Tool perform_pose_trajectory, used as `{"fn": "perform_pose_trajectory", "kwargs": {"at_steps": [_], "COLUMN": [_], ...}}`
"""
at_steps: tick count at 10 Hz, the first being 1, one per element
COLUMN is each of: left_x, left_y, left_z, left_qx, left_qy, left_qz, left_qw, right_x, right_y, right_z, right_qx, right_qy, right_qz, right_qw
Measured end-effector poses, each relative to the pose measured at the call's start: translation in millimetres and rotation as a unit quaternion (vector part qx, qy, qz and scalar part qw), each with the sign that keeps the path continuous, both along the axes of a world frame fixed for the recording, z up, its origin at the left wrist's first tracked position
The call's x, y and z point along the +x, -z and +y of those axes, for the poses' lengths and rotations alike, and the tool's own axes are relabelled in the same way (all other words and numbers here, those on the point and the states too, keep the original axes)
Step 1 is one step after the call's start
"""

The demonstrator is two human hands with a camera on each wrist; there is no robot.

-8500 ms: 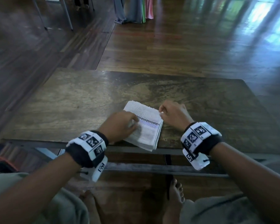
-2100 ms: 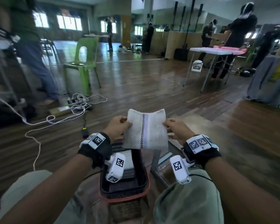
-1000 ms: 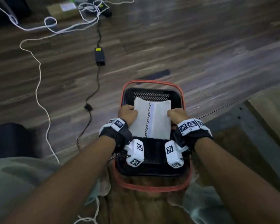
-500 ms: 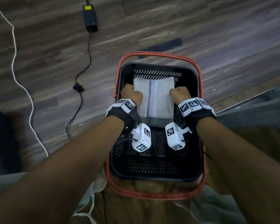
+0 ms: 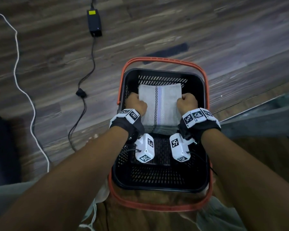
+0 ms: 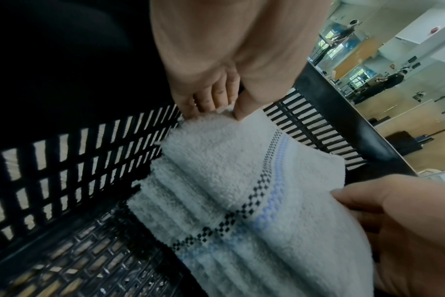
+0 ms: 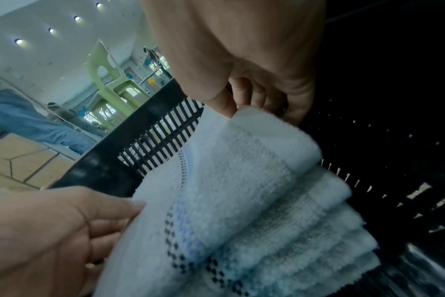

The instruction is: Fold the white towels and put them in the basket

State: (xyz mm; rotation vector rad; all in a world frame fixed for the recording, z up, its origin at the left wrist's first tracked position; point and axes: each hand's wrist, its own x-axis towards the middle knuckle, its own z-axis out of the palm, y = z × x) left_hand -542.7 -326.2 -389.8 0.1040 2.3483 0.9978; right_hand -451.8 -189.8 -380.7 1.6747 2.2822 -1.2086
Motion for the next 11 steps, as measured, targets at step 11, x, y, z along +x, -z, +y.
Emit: {"fn": "perform_pose_trajectory", "kwargs": {"at_steps": [11], "left_x": [26], "left_y": [63], "left_z": [15], "left_qx": [-0.182], "left_qy": [0.300], "left_qz": [0.204], "left_qw": [0.914], "right_x": [16], "right_y": [75], "right_z": [-23], "right_qx": [0.162], "right_qy": [-0.261], "right_qz": [0.000], "right_qw": [0.952]}}
